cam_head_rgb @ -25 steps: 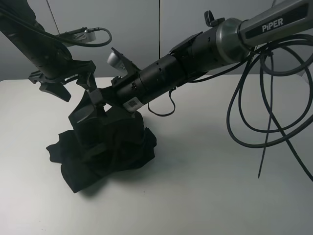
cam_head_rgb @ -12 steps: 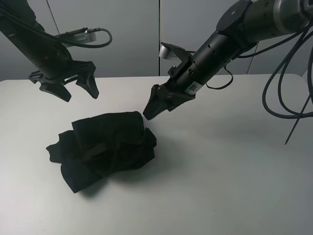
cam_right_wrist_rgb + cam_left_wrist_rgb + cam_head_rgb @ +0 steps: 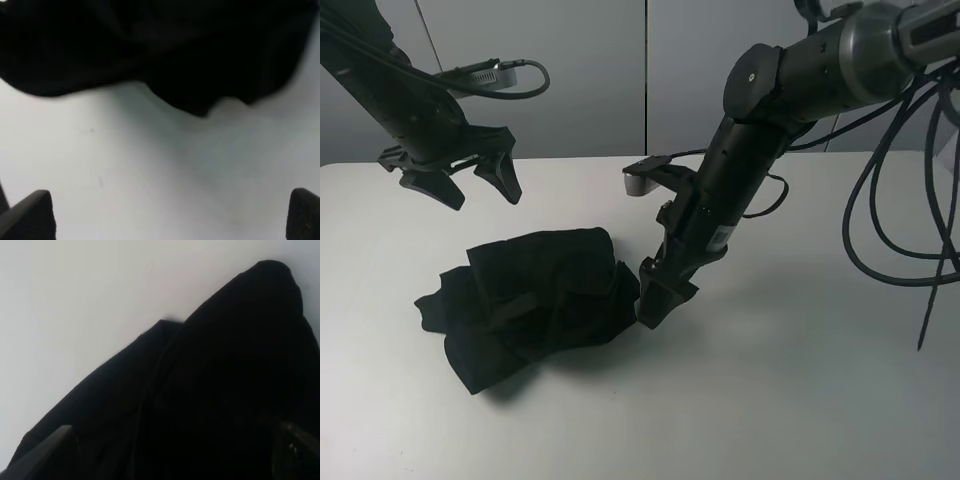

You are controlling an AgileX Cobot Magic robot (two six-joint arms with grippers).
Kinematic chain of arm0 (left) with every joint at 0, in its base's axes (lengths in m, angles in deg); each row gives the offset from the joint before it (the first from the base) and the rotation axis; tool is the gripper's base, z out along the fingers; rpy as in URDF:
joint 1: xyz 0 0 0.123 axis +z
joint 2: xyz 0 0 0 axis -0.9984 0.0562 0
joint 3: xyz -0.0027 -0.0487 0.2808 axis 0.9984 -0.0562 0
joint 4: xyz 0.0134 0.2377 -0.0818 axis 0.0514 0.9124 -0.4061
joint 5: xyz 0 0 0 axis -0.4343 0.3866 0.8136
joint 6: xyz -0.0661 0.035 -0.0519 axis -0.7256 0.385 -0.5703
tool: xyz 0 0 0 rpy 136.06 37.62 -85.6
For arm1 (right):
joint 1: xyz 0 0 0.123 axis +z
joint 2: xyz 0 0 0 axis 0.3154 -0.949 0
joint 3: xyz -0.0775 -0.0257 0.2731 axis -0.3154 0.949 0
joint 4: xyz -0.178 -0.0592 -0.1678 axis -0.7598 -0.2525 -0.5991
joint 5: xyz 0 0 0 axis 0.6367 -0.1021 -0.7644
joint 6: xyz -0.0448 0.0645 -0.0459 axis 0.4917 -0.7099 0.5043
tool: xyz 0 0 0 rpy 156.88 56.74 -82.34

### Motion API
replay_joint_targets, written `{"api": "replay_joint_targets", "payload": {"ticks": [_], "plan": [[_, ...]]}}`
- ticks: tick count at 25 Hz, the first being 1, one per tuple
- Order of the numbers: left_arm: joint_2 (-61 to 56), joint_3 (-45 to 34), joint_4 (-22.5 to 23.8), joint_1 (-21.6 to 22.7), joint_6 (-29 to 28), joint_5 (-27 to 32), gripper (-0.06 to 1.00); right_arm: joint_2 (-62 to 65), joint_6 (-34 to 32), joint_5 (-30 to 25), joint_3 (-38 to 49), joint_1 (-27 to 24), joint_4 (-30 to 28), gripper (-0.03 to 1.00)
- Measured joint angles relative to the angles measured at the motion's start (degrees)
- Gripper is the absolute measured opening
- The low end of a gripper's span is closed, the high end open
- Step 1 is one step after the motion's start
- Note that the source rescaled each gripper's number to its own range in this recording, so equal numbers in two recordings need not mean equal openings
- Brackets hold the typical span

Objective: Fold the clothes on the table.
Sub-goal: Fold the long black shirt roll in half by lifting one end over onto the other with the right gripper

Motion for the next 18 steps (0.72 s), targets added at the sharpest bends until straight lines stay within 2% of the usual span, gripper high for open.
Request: {"api": "replay_joint_targets", "payload": {"ticks": [5,14,18], "plan": [[0.0,0.0,0.0,0.0,0.0,0.04,1.0,0.0,-0.45,8.77,0.34,5.77,-0.49,1.0],[0.0,0.0,0.0,0.0,0.11,0.14,1.0,0.0,-1.65,15.82,0.34,6.65,3.02,1.0],[0.0,0.0,0.0,0.0,0.21,0.14,1.0,0.0,-0.58,16.59,0.34,8.99,1.31,1.0]]}}
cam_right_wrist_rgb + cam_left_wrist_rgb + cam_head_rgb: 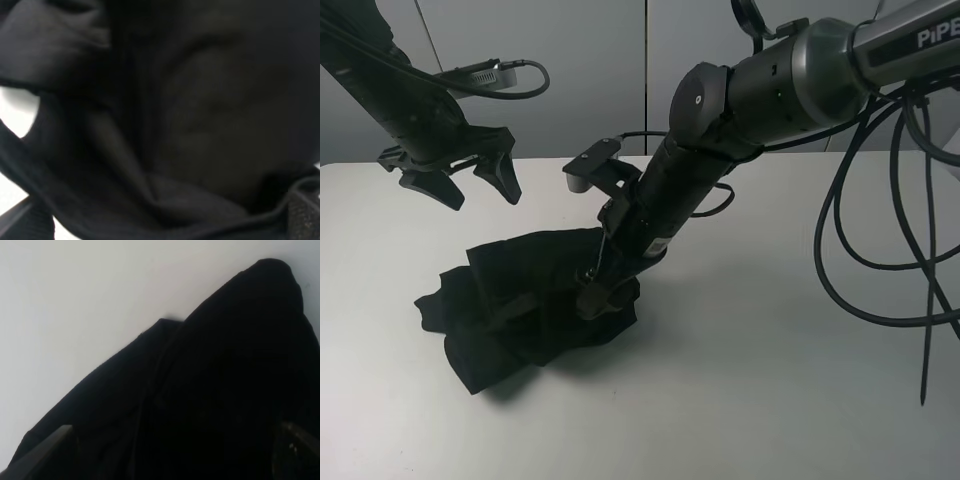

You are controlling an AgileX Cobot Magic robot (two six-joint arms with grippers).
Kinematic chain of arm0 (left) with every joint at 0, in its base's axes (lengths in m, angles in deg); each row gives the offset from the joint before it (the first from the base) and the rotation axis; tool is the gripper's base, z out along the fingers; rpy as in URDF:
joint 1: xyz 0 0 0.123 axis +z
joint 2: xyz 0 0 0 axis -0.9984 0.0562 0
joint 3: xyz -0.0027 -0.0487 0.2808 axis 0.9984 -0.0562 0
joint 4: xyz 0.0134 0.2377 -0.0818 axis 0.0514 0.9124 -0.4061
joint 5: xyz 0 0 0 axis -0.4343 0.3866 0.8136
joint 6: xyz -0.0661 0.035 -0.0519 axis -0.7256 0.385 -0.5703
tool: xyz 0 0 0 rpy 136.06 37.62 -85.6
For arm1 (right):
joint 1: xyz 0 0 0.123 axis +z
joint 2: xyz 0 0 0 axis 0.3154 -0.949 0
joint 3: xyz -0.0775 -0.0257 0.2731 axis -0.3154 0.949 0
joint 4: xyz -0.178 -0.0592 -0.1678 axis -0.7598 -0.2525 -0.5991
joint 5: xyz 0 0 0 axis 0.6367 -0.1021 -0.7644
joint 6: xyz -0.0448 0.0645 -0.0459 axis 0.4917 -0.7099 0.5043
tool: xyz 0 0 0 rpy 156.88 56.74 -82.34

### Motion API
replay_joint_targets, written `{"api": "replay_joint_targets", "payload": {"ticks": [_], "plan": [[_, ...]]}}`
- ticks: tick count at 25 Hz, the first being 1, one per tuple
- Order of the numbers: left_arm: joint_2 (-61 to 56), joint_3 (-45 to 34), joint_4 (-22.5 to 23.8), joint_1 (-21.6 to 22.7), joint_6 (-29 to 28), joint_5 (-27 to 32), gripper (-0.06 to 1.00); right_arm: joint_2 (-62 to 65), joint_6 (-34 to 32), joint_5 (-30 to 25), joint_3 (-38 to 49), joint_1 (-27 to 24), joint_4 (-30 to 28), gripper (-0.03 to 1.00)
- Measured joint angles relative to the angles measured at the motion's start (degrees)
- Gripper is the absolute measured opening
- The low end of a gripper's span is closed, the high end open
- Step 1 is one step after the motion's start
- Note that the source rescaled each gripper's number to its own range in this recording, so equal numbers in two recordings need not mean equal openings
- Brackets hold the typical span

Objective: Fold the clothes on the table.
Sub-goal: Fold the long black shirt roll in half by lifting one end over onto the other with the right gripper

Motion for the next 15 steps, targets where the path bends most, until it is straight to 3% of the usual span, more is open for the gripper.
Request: {"api": "replay_joint_targets", "payload": {"ticks": [9,15], "plan": [[0.0,0.0,0.0,0.0,0.0,0.12,1.0,0.0,8.53,1.67,0.0,7.09,-3.5,0.99],[0.0,0.0,0.0,0.0,0.1,0.12,1.0,0.0,13.07,1.34,0.0,8.41,-4.43,0.72]]}}
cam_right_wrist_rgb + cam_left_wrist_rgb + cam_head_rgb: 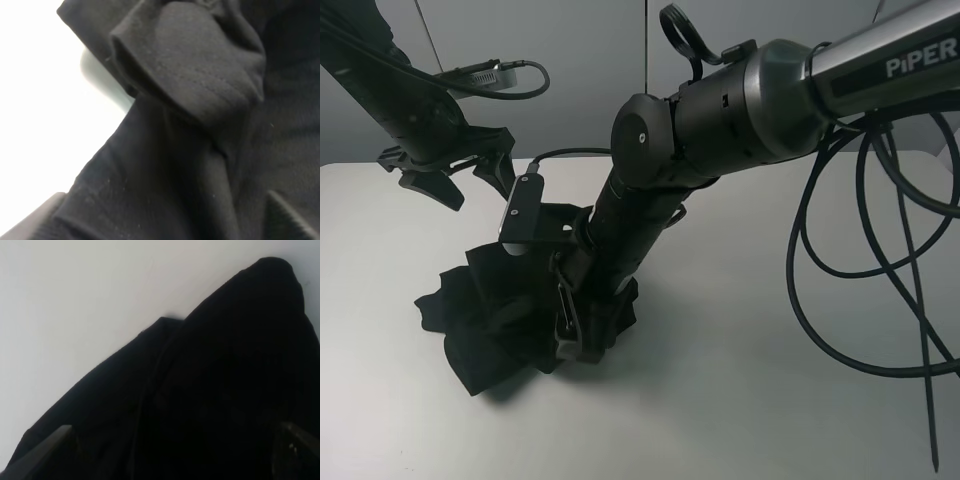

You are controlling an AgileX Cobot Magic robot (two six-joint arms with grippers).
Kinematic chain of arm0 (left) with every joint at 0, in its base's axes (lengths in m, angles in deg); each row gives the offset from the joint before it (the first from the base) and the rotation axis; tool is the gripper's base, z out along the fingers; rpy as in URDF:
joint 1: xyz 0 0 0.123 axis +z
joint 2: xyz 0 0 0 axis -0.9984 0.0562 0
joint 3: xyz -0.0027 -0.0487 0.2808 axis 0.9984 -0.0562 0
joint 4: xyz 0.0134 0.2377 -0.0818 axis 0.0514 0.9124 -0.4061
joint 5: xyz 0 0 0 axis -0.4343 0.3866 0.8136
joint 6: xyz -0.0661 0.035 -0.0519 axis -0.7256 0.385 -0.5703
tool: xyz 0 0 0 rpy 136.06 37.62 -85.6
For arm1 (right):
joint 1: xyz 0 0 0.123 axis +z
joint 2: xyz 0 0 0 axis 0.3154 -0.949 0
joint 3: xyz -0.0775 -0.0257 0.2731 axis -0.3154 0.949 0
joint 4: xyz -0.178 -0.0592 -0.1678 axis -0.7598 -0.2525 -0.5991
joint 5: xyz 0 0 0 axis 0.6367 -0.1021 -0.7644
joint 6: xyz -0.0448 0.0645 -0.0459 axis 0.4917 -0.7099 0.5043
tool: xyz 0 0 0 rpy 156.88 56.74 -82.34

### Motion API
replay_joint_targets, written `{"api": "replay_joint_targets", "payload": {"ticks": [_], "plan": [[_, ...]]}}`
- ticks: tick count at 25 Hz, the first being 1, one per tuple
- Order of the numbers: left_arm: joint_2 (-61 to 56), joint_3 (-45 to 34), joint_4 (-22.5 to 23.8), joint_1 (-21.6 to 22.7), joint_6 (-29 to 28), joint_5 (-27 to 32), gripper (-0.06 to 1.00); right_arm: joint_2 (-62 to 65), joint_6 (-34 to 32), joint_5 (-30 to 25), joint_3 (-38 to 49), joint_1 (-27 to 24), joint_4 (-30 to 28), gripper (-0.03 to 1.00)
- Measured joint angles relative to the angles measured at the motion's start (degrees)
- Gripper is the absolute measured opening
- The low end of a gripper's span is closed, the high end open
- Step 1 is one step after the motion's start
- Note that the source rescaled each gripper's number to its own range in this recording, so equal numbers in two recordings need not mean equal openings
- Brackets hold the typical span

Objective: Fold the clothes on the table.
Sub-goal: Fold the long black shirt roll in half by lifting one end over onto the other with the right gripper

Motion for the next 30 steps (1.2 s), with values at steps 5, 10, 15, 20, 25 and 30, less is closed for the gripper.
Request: {"api": "replay_joint_targets", "payload": {"ticks": [5,10,15,20,25,30], "plan": [[0.0,0.0,0.12,0.0,0.1,0.08,1.0,0.0,0.35,-0.28,0.0,0.03,-3.38,0.51],[0.0,0.0,0.12,0.0,0.1,0.08,1.0,0.0,1.97,0.01,0.0,0.03,-3.95,0.11],[0.0,0.0,0.2,0.0,0.1,0.08,1.0,0.0,3.3,5.01,0.0,0.03,0.2,0.0],[0.0,0.0,0.2,0.0,0.1,0.08,1.0,0.0,6.66,11.92,0.0,0.03,10.99,0.0],[0.0,0.0,0.2,0.0,0.1,0.08,1.0,-0.11,13.71,17.79,0.0,0.03,24.47,0.0],[0.0,0.0,0.09,0.0,0.1,0.23,1.0,-3.32,19.16,21.65,-0.11,0.03,33.47,0.0]]}}
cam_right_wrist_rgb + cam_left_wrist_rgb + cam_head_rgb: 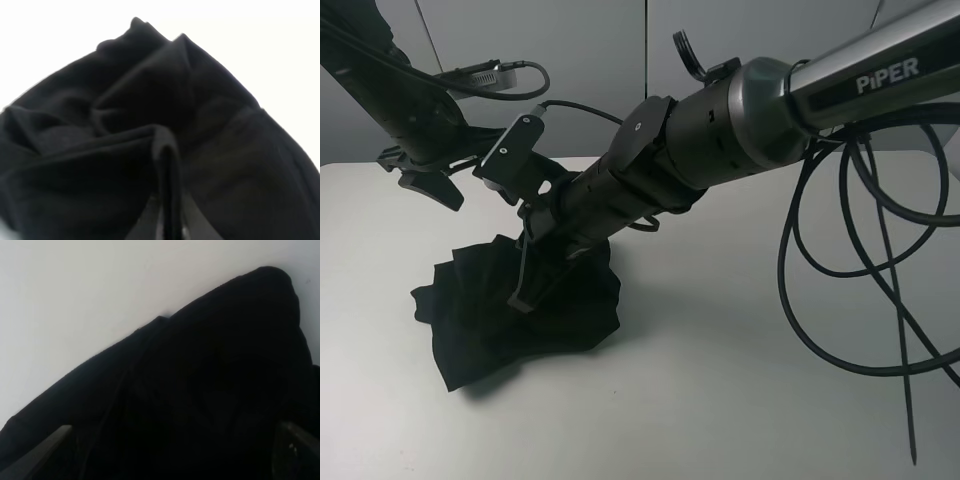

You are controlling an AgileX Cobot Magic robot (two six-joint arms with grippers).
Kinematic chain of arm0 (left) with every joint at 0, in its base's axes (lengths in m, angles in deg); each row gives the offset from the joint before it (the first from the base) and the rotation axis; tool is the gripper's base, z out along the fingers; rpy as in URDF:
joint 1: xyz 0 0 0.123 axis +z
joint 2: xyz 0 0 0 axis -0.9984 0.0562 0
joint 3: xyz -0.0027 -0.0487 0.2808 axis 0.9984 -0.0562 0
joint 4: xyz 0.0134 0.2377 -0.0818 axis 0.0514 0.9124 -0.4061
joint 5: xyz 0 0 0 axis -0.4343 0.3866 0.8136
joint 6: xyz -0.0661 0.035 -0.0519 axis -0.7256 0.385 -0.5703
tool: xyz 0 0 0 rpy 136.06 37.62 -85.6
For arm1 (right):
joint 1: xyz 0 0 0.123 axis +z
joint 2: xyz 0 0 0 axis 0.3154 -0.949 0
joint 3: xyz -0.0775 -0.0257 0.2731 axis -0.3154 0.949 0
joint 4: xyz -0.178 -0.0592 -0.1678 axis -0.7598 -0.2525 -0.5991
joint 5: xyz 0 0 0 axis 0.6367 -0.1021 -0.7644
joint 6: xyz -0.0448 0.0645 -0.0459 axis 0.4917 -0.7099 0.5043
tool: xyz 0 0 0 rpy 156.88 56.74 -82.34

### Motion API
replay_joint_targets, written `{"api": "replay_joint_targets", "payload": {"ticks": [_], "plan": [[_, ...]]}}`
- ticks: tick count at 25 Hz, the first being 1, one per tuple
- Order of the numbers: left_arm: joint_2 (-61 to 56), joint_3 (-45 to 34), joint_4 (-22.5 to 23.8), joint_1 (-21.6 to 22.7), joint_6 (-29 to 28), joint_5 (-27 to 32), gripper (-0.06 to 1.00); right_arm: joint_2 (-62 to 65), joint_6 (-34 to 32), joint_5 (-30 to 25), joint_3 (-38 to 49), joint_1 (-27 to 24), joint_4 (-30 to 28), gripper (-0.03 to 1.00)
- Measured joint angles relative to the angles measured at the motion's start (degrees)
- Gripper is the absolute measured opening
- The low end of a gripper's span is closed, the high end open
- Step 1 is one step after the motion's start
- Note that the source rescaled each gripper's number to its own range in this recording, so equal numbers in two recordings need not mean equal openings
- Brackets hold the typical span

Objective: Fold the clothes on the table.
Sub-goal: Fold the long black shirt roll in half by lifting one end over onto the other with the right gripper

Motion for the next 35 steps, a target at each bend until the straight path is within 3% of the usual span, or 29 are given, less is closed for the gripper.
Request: {"api": "replay_joint_targets", "payload": {"ticks": [7,12,14,18,20,28,35], "plan": [[0.0,0.0,-0.1,0.0,0.0,0.0,1.0,-3.54,1.51,11.96,-0.26,0.0,9.89,0.0],[0.0,0.0,-0.1,0.0,0.0,0.0,1.0,-3.81,1.62,11.64,-0.38,0.0,13.08,0.03],[0.0,0.0,-0.1,0.0,0.0,0.0,1.0,-4.17,1.62,11.5,-0.52,0.0,15.74,0.17],[0.0,0.0,-0.1,0.0,0.0,0.0,1.0,-4.26,1.62,9.91,-0.67,0.0,20.51,0.84],[0.0,0.0,-0.1,0.0,0.0,0.0,1.0,-4.26,1.49,9.91,-0.71,0.0,22.64,0.97],[0.0,0.0,-0.1,0.0,0.0,0.0,1.0,2.76,1.41,9.56,0.02,0.0,22.43,1.0],[0.0,0.0,0.11,0.0,0.0,0.0,1.0,6.14,1.41,11.66,9.41,-0.22,22.01,1.0]]}}
